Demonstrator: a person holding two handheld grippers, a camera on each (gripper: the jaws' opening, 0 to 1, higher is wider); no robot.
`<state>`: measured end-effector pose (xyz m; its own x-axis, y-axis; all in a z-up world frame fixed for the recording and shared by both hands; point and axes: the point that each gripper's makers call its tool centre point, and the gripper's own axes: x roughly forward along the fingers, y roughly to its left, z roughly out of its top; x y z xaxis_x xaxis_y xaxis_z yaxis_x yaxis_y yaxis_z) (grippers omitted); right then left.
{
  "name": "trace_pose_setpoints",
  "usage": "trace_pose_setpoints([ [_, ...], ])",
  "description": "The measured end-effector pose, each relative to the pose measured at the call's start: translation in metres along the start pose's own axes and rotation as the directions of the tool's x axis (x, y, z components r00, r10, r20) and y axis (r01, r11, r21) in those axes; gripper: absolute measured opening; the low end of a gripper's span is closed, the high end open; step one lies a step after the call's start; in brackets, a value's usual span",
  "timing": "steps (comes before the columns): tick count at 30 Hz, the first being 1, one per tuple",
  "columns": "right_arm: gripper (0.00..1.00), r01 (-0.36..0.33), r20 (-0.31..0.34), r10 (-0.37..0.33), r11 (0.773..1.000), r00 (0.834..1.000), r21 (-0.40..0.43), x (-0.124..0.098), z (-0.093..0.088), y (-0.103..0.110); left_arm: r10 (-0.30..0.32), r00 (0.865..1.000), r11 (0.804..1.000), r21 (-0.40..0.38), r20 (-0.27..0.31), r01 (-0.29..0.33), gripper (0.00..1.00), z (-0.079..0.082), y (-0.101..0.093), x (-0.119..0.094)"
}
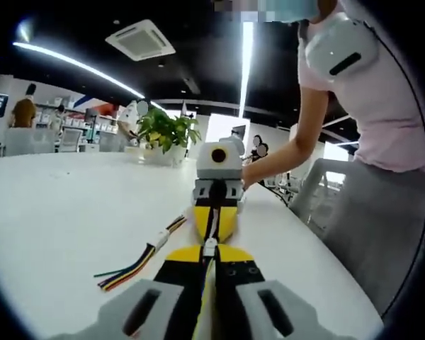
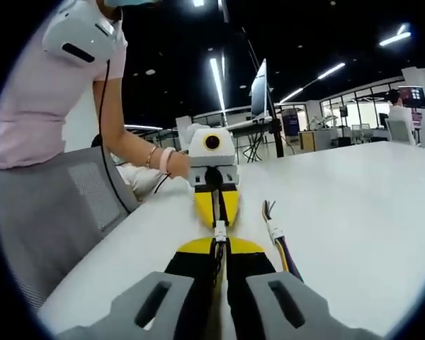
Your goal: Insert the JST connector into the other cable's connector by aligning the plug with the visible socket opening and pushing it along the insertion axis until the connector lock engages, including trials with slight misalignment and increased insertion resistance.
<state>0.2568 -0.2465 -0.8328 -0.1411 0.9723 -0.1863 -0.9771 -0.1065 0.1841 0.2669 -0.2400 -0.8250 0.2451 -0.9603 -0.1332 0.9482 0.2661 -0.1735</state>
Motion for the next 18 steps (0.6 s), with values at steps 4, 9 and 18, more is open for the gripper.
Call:
trace_pose_setpoints([
  [4,0.00,-0.071,0.043,0.069,0.997,0.997,0.039,0.005,0.008,0.018,-0.030,0.999,0.999,-0.038,0.034,0.032,0.00,0.005,-0.006,0.007],
  [9,0.00,-0.015,-0.019,0.015,0.999,1.000,-0.029,0.002,0.001,0.010,-0.015,0.998,1.000,0.004,0.058,0.014,0.00,0.015,-0.005,0.027],
  [18,0.00,0.005,-0.004,-0.005,1.000,1.000,-0.014,0.002,0.004,0.004,0.026,0.995,0.999,-0.038,0.100,-0.022,0.00,0.026,0.001,0.018],
])
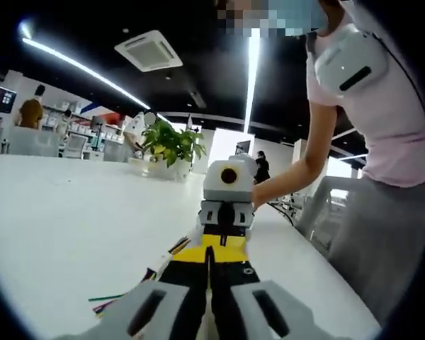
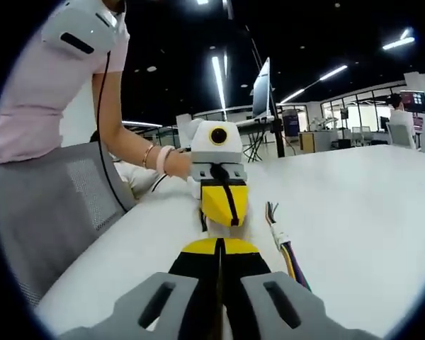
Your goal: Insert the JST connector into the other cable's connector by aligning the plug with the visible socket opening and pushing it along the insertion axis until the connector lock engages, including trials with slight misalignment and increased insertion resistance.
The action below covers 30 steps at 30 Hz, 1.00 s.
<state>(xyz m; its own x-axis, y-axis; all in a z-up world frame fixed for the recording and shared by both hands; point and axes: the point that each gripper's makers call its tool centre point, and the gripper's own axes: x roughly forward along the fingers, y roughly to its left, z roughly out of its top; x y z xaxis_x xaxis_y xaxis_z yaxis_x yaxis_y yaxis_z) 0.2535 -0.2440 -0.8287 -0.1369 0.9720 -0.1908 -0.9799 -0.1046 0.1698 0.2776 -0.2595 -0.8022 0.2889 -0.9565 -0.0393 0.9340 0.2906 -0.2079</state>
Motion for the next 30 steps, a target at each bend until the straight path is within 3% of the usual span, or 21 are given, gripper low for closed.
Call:
trace_pose_setpoints([
  [10,0.00,0.011,-0.019,-0.011,1.000,1.000,0.006,0.004,-0.004,-0.005,0.065,0.990,0.998,0.033,-0.123,-0.062,0.00,-0.012,0.004,-0.027],
  [15,0.12,-0.008,-0.026,0.008,1.000,1.000,-0.019,0.008,-0.002,0.002,0.102,0.981,0.994,0.053,-0.165,-0.094,0.00,-0.015,-0.001,-0.038],
  [18,0.15,-0.023,-0.075,0.018,0.997,0.997,-0.070,0.011,-0.009,0.006,0.117,0.969,0.992,0.059,-0.216,-0.107,0.02,-0.025,-0.004,-0.045],
  [22,0.22,-0.023,-0.097,0.013,0.994,0.995,-0.104,0.017,-0.012,0.009,0.132,0.964,0.991,0.039,-0.231,-0.127,0.02,-0.030,-0.012,-0.051],
  [23,0.20,-0.022,-0.128,0.002,0.987,0.992,-0.161,0.017,-0.016,0.007,0.134,0.963,0.991,0.034,-0.234,-0.130,0.02,-0.031,-0.013,-0.052],
  [27,0.12,-0.034,-0.130,0.012,0.985,0.991,-0.172,0.024,-0.018,0.011,0.161,0.957,0.987,0.038,-0.241,-0.156,0.03,-0.033,-0.015,-0.057],
  [30,0.13,-0.025,-0.124,0.003,0.984,0.992,-0.177,0.025,-0.017,0.009,0.202,0.952,0.979,0.039,-0.231,-0.199,0.03,-0.030,-0.010,-0.059],
])
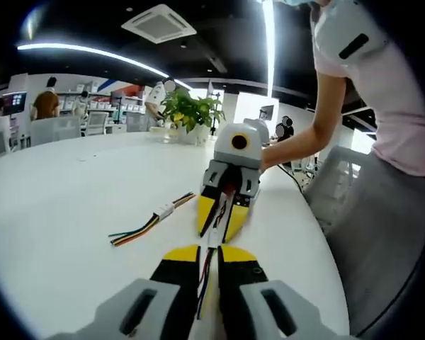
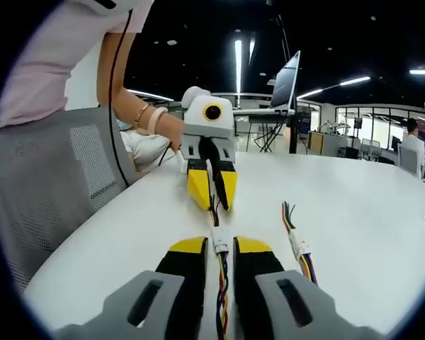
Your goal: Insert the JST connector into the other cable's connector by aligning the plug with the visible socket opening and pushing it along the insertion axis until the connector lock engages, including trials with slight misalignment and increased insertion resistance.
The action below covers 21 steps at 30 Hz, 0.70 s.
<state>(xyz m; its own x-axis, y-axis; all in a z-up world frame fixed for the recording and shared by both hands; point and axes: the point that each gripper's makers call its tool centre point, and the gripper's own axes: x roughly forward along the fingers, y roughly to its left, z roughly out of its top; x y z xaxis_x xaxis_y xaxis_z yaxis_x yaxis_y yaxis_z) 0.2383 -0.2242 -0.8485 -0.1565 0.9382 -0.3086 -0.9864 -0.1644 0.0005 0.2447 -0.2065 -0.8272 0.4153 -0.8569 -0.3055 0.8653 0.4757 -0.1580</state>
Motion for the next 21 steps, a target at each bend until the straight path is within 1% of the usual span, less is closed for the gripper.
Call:
trace_pose_setpoints([
  [2,0.13,0.003,-0.001,-0.003,1.000,1.000,-0.005,0.000,-0.001,-0.001,0.006,1.000,1.000,-0.002,0.000,-0.006,0.03,0.000,0.000,-0.001],
  [5,0.08,0.011,-0.008,-0.011,1.000,1.000,-0.029,-0.002,-0.002,-0.001,0.022,1.000,1.000,-0.006,0.000,-0.022,0.03,0.001,0.001,-0.002],
  [7,0.05,0.032,-0.022,-0.033,0.998,0.999,-0.057,-0.002,-0.002,-0.004,0.030,1.000,1.000,-0.006,-0.003,-0.030,0.03,0.003,-0.002,-0.001],
  [10,0.05,0.046,-0.034,-0.049,0.996,0.998,-0.076,-0.002,-0.004,-0.008,0.032,0.999,0.999,0.013,-0.035,-0.032,0.03,0.000,-0.007,0.002],
  [14,0.05,0.051,-0.032,-0.054,0.996,0.998,-0.079,-0.003,-0.006,-0.012,0.030,0.999,0.999,0.020,-0.034,-0.030,0.02,0.006,-0.014,0.005],
  [16,0.05,0.055,-0.030,-0.058,0.996,0.998,-0.074,-0.004,-0.006,-0.015,0.032,0.999,0.999,0.021,-0.037,-0.031,0.03,0.007,-0.015,0.005],
  [19,0.05,0.068,-0.025,-0.070,0.997,0.997,-0.045,-0.005,-0.008,-0.019,0.041,0.998,0.999,0.017,-0.038,-0.040,0.03,0.009,-0.014,0.004],
  [21,0.05,0.066,-0.028,-0.068,0.997,0.997,-0.043,-0.004,-0.007,-0.018,0.047,0.998,0.999,0.019,-0.042,-0.046,0.03,0.011,-0.013,0.005],
])
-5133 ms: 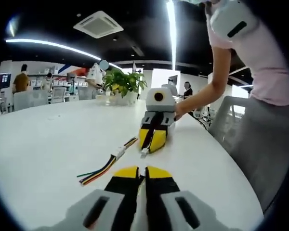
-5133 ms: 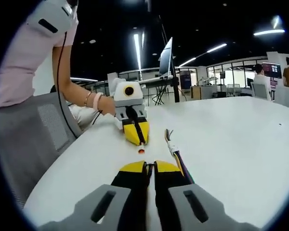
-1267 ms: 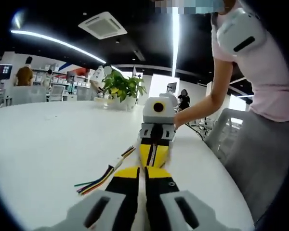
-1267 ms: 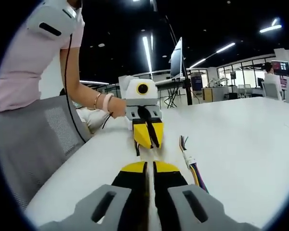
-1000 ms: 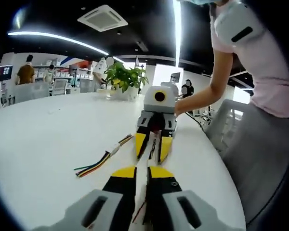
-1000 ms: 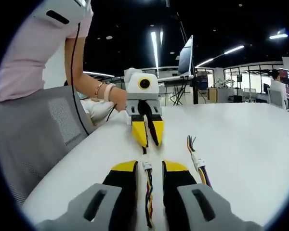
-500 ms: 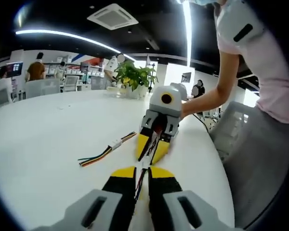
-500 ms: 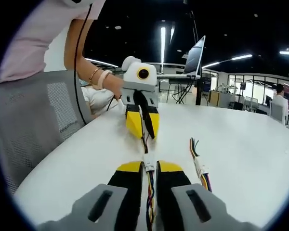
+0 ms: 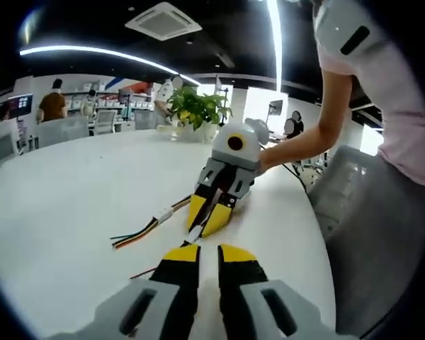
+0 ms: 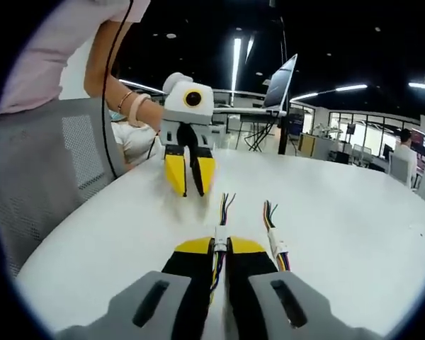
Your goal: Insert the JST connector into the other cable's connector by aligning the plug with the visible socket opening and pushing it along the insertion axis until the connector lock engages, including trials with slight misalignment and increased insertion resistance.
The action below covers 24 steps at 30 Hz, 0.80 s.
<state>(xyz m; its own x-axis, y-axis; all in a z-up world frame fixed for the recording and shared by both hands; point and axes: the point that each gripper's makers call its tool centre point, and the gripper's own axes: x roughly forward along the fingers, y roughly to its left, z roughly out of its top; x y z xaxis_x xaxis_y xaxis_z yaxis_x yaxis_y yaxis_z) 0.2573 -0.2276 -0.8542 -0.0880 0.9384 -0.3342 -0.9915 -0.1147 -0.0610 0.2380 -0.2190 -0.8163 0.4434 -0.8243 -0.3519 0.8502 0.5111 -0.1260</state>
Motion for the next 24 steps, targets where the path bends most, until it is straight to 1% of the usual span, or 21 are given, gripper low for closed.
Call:
trace_pose_setpoints([
  [6,0.05,0.022,-0.013,-0.022,0.999,1.000,0.028,-0.002,0.000,-0.002,0.001,1.000,1.000,-0.027,0.008,0.000,0.06,0.009,-0.003,0.001],
  [10,0.05,0.047,0.001,-0.047,0.998,0.999,0.035,-0.009,0.009,-0.004,0.007,1.000,0.999,-0.047,0.024,-0.006,0.09,0.014,-0.004,-0.001],
  [14,0.08,0.078,0.015,-0.079,0.995,0.997,0.055,-0.016,0.016,-0.007,0.019,0.999,0.997,-0.070,0.034,-0.016,0.13,0.020,-0.007,-0.003],
  [16,0.09,0.092,0.013,-0.093,0.994,0.996,0.064,-0.019,0.021,-0.007,0.035,0.998,0.996,-0.085,0.045,-0.031,0.14,0.024,-0.007,-0.005],
  [19,0.12,0.133,0.016,-0.135,0.986,0.991,0.103,-0.025,0.027,-0.009,0.090,0.992,0.985,-0.154,0.092,-0.076,0.18,0.035,-0.002,-0.010],
  [20,0.14,0.149,0.019,-0.152,0.981,0.988,0.122,-0.028,0.030,-0.011,0.128,0.988,0.979,-0.169,0.091,-0.111,0.23,0.037,0.003,-0.012],
  [21,0.18,0.178,0.026,-0.183,0.976,0.983,0.122,-0.033,0.035,-0.013,0.160,0.983,0.975,-0.171,0.094,-0.143,0.27,0.041,0.007,-0.015],
  [23,0.23,0.196,0.033,-0.202,0.971,0.979,0.140,-0.039,0.041,-0.014,0.198,0.968,0.968,-0.186,0.157,-0.168,0.37,0.059,0.009,-0.021],
  [24,0.25,0.207,0.043,-0.217,0.965,0.975,0.162,-0.042,0.044,-0.015,0.215,0.961,0.967,-0.178,0.172,-0.184,0.39,0.063,0.010,-0.024],
])
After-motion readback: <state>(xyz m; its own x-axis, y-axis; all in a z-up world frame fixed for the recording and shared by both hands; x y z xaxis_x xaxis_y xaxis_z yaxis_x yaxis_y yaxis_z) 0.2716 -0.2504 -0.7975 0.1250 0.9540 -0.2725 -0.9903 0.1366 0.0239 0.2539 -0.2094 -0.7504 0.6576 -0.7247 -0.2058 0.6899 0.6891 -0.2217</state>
